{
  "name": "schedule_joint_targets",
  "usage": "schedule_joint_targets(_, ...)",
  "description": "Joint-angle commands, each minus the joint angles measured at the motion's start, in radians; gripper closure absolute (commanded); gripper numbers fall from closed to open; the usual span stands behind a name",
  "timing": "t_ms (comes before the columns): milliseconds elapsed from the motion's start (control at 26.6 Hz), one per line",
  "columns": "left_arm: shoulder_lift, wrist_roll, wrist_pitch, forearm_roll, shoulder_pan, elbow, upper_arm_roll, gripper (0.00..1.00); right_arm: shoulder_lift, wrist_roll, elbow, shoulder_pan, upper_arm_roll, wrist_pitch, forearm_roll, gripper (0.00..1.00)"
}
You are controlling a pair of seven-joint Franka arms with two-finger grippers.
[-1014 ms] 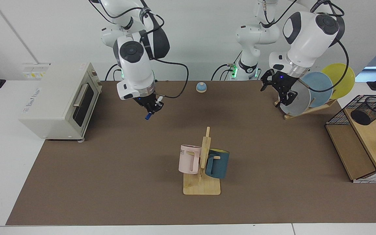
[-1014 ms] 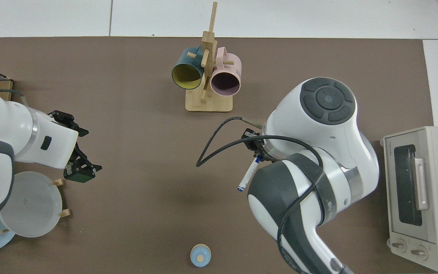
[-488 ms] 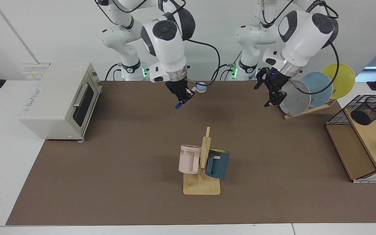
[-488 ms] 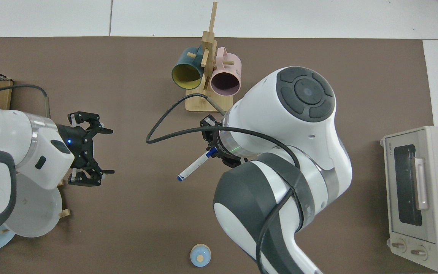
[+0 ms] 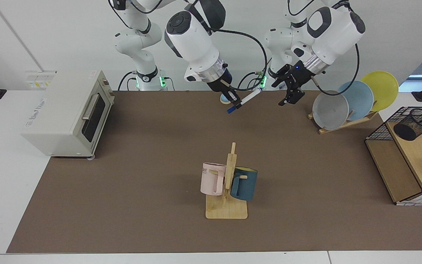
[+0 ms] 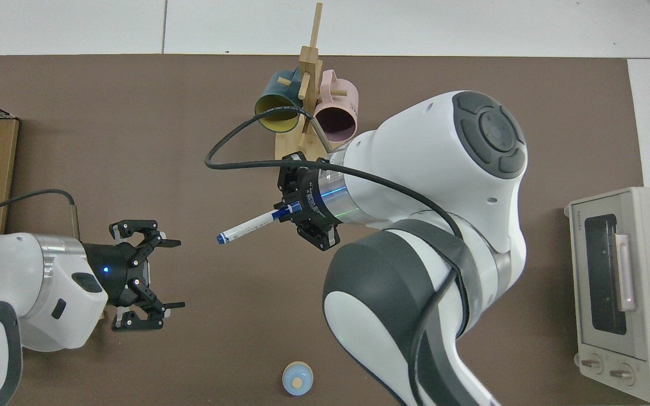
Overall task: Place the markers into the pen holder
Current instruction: 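Carry the marker toward the left gripper while the left gripper opens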
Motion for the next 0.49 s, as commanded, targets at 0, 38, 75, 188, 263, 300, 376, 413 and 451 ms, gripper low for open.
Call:
schedule_joint_targets(0,-0.100,-0.139,-0.006,0.078,-0.005,-0.028,-0.070,0.00,0.010,0.053,-0.005,0.032,-0.004,0.061,0.073,1.00)
schedule_joint_targets(38,-0.101,-0.163,-0.009,0.093,-0.002,-0.017,-0.080,0.00,0.011,0.061,-0.012,0.037,-0.004,0.076,0.078,1.00)
schedule_joint_targets(75,-0.100,-0.190,-0.011,0.110,0.000,0.000,-0.085,0.00,0.011,0.065,-0.023,0.043,-0.004,0.093,0.078,1.00)
schedule_joint_targets(188,-0.089,-0.275,-0.009,0.184,0.003,0.057,-0.090,0.00,0.014,0.067,-0.048,0.069,-0.004,0.122,0.079,1.00)
schedule_joint_targets(263,-0.091,-0.332,0.000,0.241,-0.002,0.074,-0.099,0.00,0.014,0.067,-0.060,0.081,-0.004,0.141,0.079,1.00)
schedule_joint_targets(300,-0.094,-0.360,0.003,0.273,0.000,0.081,-0.111,0.00,0.014,0.067,-0.064,0.084,-0.004,0.142,0.078,1.00)
schedule_joint_targets(376,-0.094,-0.412,0.000,0.331,0.001,0.104,-0.132,0.00,0.008,0.064,-0.080,0.086,-0.004,0.142,0.078,1.00)
schedule_joint_targets(413,-0.094,-0.433,-0.003,0.347,0.001,0.109,-0.134,0.00,0.007,0.064,-0.086,0.085,-0.004,0.144,0.078,1.00)
schedule_joint_targets(451,-0.094,-0.453,-0.004,0.360,0.000,0.112,-0.136,0.00,0.005,0.064,-0.087,0.086,-0.004,0.144,0.078,1.00)
